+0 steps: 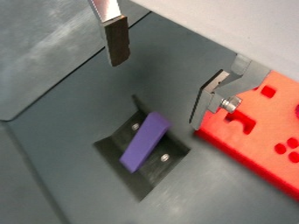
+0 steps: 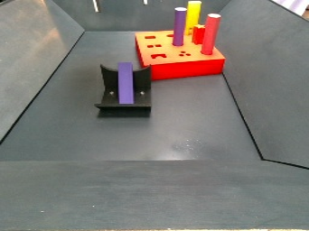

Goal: Pick up the rectangle object. Move up. Place the rectangle object on the fixture. Regrasp the rectangle object. Move to above the board. Insert the rectangle object.
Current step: Regrasp the rectangle object.

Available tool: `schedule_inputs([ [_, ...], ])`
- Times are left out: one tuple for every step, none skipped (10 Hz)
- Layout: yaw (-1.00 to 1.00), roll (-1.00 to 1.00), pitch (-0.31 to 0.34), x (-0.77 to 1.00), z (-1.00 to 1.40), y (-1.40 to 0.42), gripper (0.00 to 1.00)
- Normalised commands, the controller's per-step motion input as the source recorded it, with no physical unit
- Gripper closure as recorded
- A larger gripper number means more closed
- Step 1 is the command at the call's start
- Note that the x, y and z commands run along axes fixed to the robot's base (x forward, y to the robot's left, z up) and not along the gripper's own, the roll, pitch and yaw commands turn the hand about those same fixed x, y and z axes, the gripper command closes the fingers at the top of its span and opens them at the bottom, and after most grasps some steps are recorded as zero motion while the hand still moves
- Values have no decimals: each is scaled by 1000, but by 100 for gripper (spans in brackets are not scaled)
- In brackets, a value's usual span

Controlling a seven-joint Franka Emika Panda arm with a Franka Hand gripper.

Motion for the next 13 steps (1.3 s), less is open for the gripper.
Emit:
schedule_inputs([
  [17,1000,-27,5,-7,-19,0],
  [17,1000,-23,15,-9,-20,0],
  [18,1000,-9,28,-7,-25,0],
  [18,1000,-2,35,-8,-25,0],
  [22,1000,19,51,-15,-27,0],
  [29,1000,52,64,-12,-32,0],
  [42,1000,87,75,-10,-35,0],
  [53,817,111,86,-15,-36,0],
  [69,617,122,93,-21,-37,0],
  [94,371,127,91,-12,-35,0],
  [114,251,112,81,-7,-24,0],
  [155,288,19,31,-1000,77,0],
  [162,269,0,31,-1000,77,0],
])
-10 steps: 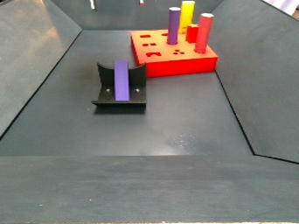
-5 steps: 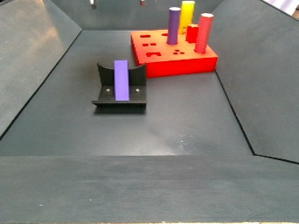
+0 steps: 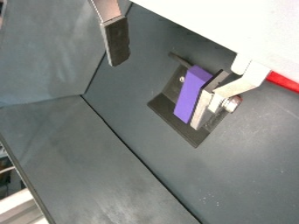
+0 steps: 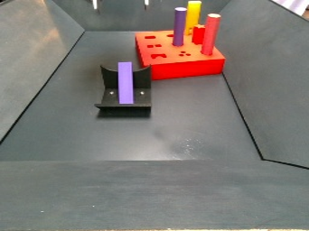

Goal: Pick up the rectangle object. Move up. Place the rectangle object on the fixture. Regrasp the rectangle object. Move to above the board. Insert the rectangle object.
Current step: Regrasp the rectangle object.

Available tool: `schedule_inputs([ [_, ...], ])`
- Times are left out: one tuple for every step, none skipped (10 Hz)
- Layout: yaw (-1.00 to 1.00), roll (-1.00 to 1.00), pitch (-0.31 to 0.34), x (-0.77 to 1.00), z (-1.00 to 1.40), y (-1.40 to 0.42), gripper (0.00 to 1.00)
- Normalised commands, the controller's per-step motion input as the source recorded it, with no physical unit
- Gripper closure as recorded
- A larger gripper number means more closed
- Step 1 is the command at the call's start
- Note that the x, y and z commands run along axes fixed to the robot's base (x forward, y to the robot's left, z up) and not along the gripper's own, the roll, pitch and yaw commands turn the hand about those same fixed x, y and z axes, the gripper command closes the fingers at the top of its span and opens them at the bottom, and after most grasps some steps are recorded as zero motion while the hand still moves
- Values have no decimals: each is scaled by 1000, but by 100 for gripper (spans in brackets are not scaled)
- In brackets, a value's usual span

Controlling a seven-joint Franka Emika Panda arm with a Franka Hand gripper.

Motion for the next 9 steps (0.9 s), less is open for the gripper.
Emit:
schedule_inputs([
  [143,219,-30,42,-1000,65,0],
  [123,166,-45,52,-1000,60,0],
  [108,138,-57,60,-1000,58,0],
  [80,99,-81,71,-1000,54,0],
  [50,75,-98,81,-1000,47,0],
  [29,65,-101,89,-1000,42,0],
  [9,62,-99,93,-1000,40,0],
  [-8,60,-89,101,-1000,35,0],
  [-26,60,-70,93,-846,24,0],
])
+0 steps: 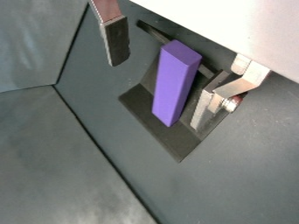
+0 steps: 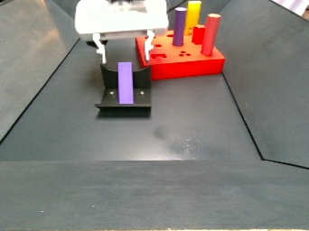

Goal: Pick up the rectangle object. Move up. Place the rectangle object on the fixture. Regrasp the rectangle object. Move to above the board. Insert the rectangle object.
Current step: Regrasp the rectangle object.

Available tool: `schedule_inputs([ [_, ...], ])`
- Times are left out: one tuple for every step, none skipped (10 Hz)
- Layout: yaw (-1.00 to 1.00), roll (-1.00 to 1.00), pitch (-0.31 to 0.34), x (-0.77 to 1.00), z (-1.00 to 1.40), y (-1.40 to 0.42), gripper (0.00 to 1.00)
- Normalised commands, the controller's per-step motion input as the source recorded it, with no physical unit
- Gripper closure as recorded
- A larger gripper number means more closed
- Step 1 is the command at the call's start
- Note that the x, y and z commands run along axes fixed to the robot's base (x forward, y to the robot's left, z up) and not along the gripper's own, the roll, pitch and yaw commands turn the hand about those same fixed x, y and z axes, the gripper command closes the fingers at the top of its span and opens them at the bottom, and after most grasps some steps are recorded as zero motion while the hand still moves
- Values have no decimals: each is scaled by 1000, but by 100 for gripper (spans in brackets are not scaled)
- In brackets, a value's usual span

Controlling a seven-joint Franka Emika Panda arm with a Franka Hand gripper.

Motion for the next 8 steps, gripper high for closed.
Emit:
schedule_inputs([
  [-33,59,-58,82,-695,14,0],
  [-33,60,-38,74,-496,12,0],
  [-27,55,-28,70,-356,8,0],
  [-22,51,-24,68,-261,8,0],
  [-15,37,-8,10,-174,-2,0],
  [-11,37,-8,10,-173,-1,0],
  [-5,36,-8,11,-172,-1,0],
  [-1,36,-8,11,-172,0,0],
])
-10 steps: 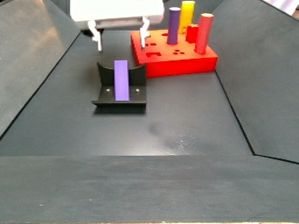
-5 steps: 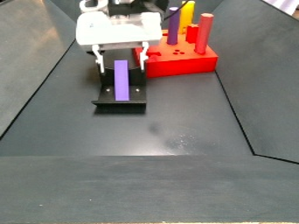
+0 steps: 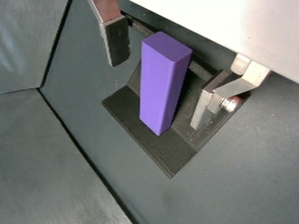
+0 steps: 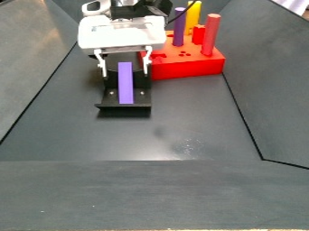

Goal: Pick up the rectangle object. Move up. Place the rectangle object on the fixture. Regrasp the rectangle object. Move to above the board. Insert the rectangle object.
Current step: Regrasp the rectangle object, then move to above the board.

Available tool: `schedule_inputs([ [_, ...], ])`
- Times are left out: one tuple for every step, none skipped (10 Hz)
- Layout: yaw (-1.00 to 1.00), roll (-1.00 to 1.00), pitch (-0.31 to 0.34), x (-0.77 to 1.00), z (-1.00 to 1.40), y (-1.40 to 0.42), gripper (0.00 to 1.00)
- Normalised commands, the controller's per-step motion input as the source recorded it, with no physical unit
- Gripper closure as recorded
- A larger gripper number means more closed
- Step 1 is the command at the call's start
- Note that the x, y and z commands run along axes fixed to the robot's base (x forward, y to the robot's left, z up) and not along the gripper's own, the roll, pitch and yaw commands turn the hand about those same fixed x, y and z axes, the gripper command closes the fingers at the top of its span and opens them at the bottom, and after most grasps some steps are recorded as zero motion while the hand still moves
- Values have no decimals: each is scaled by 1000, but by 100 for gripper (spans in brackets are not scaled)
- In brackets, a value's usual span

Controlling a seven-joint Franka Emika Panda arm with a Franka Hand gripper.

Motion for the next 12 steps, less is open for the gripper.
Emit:
schedule_inputs([
  [1,36,-8,12,-171,0,0],
  [0,0,0,0,-333,0,100],
  [275,-24,88,-19,1000,-47,100],
  [266,-28,89,-23,1000,-47,100],
  [230,-42,53,-22,1000,-42,100],
  [208,-50,22,-21,1000,-40,100],
  [169,-40,-33,-21,1000,-40,100],
  [136,-25,-67,-22,1000,-40,100],
  [84,-18,-95,-25,1000,-38,100],
  [60,-21,-102,-27,1000,-37,100],
  [10,-28,-101,-31,1000,-35,100],
  [-17,-29,-92,-35,1000,-33,100],
])
